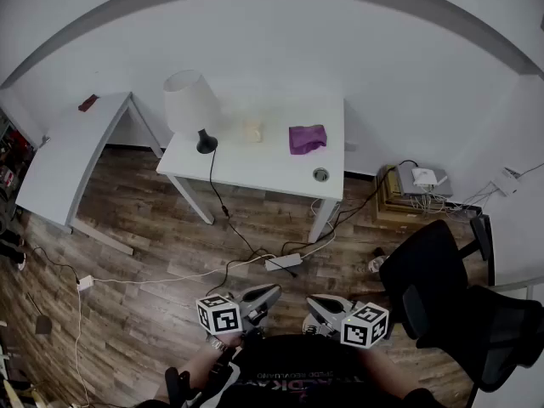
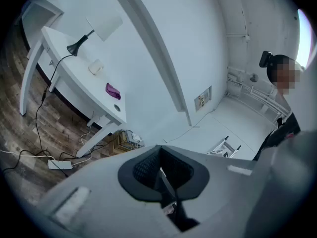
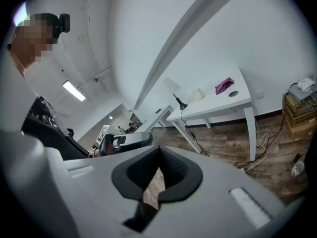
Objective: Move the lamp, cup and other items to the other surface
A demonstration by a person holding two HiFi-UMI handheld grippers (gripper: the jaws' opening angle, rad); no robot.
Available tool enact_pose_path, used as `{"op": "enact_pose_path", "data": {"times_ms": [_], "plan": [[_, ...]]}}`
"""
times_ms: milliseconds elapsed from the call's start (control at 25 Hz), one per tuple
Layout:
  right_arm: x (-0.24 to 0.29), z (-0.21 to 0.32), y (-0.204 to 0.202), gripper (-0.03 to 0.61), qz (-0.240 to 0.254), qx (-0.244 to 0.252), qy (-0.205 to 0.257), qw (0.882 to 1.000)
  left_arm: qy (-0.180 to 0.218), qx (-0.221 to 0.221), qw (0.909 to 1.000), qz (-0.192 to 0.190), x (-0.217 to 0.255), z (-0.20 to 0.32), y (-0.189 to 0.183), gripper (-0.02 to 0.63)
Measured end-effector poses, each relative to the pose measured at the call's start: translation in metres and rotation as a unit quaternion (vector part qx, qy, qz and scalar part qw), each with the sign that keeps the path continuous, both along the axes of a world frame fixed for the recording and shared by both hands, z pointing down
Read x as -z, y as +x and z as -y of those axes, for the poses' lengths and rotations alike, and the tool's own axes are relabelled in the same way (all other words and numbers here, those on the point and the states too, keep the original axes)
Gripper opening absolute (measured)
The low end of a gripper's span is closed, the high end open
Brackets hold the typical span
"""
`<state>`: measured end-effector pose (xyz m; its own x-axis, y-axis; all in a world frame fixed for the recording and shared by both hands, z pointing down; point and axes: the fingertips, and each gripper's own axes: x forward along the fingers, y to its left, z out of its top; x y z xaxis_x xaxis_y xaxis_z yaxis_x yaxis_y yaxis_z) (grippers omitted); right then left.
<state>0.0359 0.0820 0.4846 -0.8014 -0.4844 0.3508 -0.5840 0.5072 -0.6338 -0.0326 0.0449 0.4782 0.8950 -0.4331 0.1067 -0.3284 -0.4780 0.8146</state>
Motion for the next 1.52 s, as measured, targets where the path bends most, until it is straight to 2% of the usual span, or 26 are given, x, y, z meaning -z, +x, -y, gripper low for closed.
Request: {"op": "enact_pose_path", "data": {"times_ms": [320,840,1280,1520], "plan": [[-0.003,-0.001,-0.001,0.003,-0.004,0.005,-0.003,1.000,0.004,0.019,0.9997,0.011,-0.003,0.004,-0.008,-0.003],[-0.001,-0.005,-0.004,0.003,0.000,0.010,0.004,1.000,0.002,0.014,0.9998,0.012,-0.001,-0.005,-0.006,-0.003],[0.004,-0.008,-0.008,0.005,0.022,0.014,0.006,1.000,0.005,0.007,0.9999,0.008,0.002,-0.011,-0.007,-0.003],[0.005,-0.008,-0.018,0.005,0.022,0.011,0.008,1.000,0.007,0.008,0.9999,0.005,0.002,-0.011,-0.017,-0.003]]}}
